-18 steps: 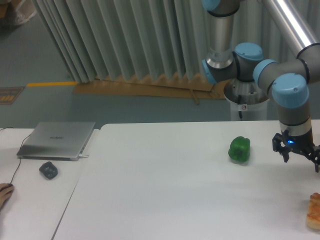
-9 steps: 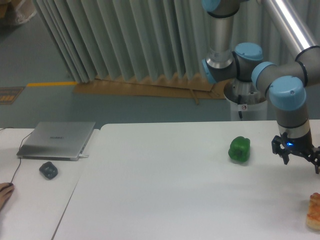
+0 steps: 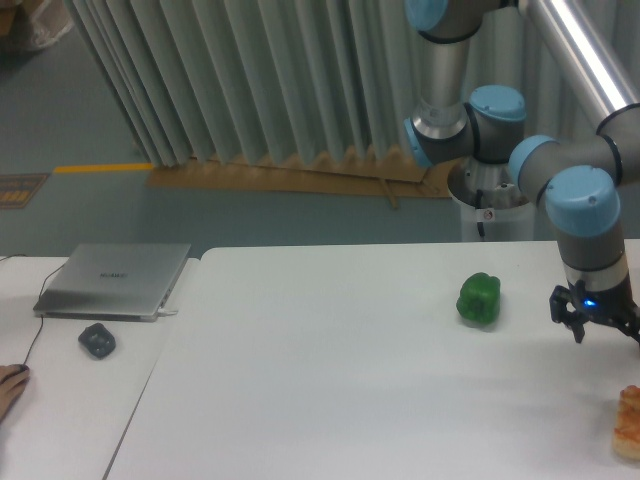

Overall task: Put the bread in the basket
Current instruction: 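Lower the gripper down onto the orange bread item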

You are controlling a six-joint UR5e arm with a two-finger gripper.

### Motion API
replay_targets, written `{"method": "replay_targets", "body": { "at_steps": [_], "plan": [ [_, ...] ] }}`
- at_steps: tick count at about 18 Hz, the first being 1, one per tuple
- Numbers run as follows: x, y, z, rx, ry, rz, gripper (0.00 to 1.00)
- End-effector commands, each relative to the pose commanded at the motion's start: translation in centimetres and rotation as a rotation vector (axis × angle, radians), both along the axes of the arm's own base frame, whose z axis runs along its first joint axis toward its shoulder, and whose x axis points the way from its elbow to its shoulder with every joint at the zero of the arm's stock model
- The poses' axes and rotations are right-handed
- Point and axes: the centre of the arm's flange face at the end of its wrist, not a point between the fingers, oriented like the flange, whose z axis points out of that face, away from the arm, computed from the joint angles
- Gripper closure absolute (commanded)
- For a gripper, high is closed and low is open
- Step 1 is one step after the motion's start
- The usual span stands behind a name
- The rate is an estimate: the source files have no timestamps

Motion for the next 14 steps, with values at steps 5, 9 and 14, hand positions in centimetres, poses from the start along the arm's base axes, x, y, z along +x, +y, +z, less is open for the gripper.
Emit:
{"method": "replay_targets", "body": {
  "at_steps": [5, 9, 14],
  "plan": [
    [-1.8, 0.9, -0.8, 0.011, 0.041, 0.009, 0.0],
    [-2.4, 1.1, -1.6, 0.013, 0.042, 0.012, 0.0],
    [-2.5, 1.2, -4.0, -0.009, 0.014, 0.024, 0.0]
  ]
}}
